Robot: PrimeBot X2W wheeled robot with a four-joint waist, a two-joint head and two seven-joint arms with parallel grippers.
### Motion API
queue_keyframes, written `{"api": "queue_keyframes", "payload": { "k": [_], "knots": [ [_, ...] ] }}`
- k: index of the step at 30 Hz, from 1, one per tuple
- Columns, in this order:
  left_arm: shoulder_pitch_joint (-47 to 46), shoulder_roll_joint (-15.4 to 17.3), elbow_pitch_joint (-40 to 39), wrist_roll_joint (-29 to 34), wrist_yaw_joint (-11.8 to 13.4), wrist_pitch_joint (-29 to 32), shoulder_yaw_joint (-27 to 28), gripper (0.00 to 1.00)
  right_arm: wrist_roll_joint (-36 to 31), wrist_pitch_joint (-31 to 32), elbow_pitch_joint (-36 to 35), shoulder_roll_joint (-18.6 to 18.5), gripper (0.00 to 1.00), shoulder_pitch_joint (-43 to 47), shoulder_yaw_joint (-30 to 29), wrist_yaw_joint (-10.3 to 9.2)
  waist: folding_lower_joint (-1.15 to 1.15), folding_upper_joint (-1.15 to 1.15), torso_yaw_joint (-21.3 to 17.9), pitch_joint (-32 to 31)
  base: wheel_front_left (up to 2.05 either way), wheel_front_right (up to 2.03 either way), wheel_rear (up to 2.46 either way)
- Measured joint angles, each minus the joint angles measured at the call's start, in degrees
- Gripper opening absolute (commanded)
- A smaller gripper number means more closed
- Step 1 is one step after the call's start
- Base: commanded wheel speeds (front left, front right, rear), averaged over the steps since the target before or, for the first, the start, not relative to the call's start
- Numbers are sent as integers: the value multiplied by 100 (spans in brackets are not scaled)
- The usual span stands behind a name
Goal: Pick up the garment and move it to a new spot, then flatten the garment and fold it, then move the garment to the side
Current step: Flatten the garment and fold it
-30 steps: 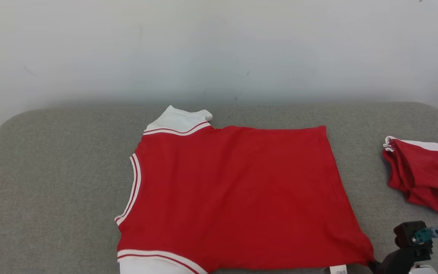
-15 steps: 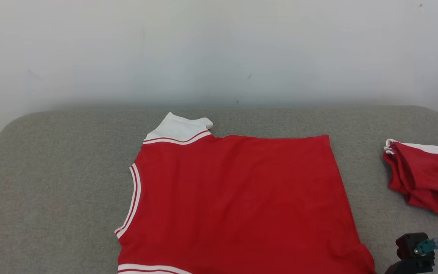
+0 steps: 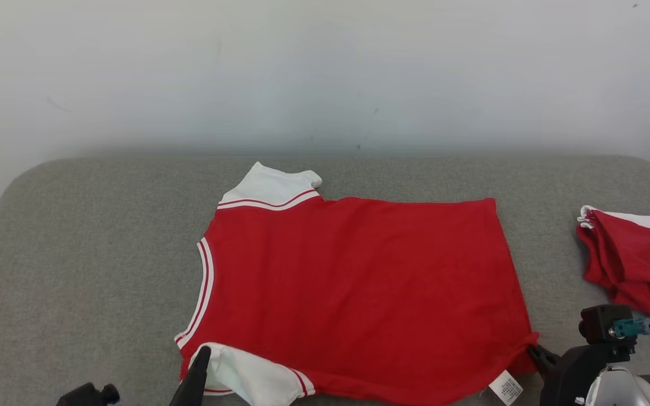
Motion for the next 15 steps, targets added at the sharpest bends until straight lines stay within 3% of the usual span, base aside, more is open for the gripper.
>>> {"api": "queue_keyframes", "payload": {
  "k": [8,15],
  "knots": [
    [-907,-86,745,571,93,-810,-257,0,-197,-447,380,174,0,-348,-33,0,0,0,72,97,0,0,0],
    [-1382,-104,1280,894,322,-1062,-403,0,-388,-758,546,215,0,-544,-78,0,0,0,98,202,0,0,0]
  ]
}}
